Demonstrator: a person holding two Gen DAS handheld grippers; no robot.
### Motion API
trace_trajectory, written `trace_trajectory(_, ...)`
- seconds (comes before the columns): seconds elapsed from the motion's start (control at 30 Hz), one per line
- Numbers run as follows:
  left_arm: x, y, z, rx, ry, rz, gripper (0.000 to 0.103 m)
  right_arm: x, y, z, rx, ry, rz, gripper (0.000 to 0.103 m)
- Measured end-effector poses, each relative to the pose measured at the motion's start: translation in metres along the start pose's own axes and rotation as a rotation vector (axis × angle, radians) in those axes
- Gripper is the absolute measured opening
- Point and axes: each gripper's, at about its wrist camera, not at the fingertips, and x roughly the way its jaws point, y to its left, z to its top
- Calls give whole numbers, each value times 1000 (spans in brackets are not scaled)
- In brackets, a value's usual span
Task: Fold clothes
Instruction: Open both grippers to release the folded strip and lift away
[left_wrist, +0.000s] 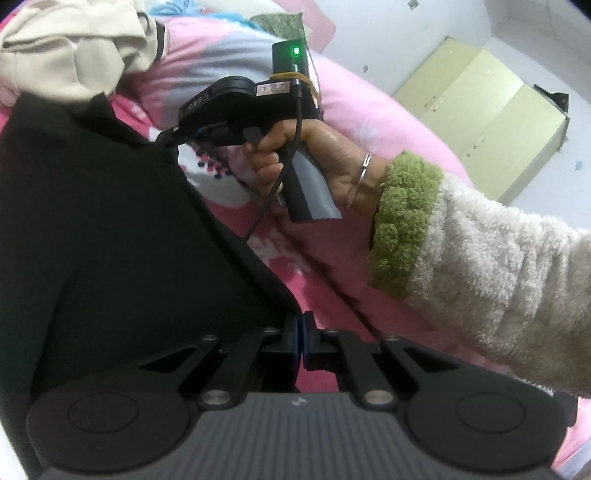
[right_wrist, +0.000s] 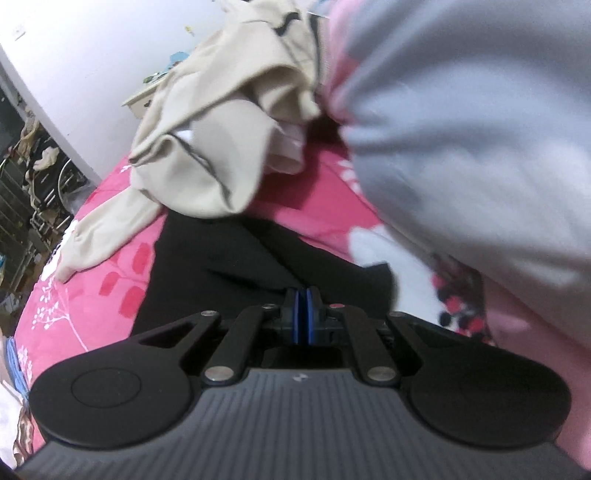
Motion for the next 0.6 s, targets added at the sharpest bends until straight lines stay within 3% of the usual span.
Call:
trace_trajectory(0.13,13,3,-1,-3,23,-3,3,-1,-23,-5,58,-17,-5,1)
trace_trajectory(0.3,30,8,6,-5,47,-10,3,-11,-25,-8,63,-52,-8,2)
trace_trajectory(0.47,13,6,6,-58,24,-64,38,-65,-16,-20,64,-151,17,4)
trace_trajectory(0.57,-2,-1,13,-47,-29,-96,54,-113,-9,-40,44,-203,1,5)
trace_trajectory(0.6,-7,-2,15,-53,-43,-107,55,-131,-6,-49,36,-220,-12,5)
